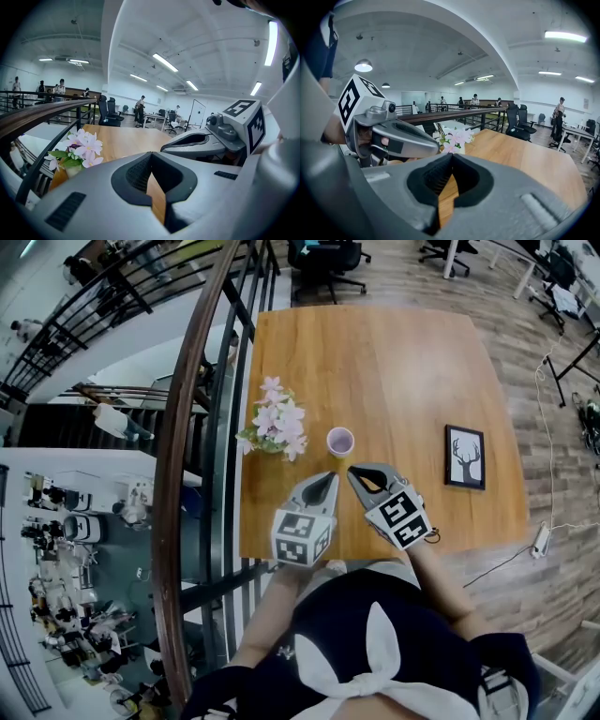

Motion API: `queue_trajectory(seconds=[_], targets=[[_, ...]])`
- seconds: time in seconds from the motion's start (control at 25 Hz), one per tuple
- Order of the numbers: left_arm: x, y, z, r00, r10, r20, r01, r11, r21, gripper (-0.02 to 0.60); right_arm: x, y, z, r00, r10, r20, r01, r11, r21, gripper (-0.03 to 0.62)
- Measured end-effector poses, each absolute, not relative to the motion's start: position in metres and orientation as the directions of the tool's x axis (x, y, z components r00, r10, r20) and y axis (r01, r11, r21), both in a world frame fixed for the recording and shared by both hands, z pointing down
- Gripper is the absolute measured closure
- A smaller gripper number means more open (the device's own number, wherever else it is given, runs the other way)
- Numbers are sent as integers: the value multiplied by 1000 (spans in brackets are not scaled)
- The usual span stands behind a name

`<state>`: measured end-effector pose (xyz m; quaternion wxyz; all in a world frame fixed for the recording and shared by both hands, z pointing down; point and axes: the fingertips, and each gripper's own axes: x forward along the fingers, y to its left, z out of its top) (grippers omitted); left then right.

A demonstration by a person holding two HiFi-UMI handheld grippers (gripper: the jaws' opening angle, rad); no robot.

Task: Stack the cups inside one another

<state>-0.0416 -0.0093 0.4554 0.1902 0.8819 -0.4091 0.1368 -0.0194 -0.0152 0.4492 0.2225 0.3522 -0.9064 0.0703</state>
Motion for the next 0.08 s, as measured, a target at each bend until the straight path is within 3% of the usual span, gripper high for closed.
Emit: queue_trajectory(seconds=[0.08], targets=[[-42,-8,456,629,-667,400,-772,-595,224,565,-18,-14,452,-648,-610,457,-675,738,29,595]])
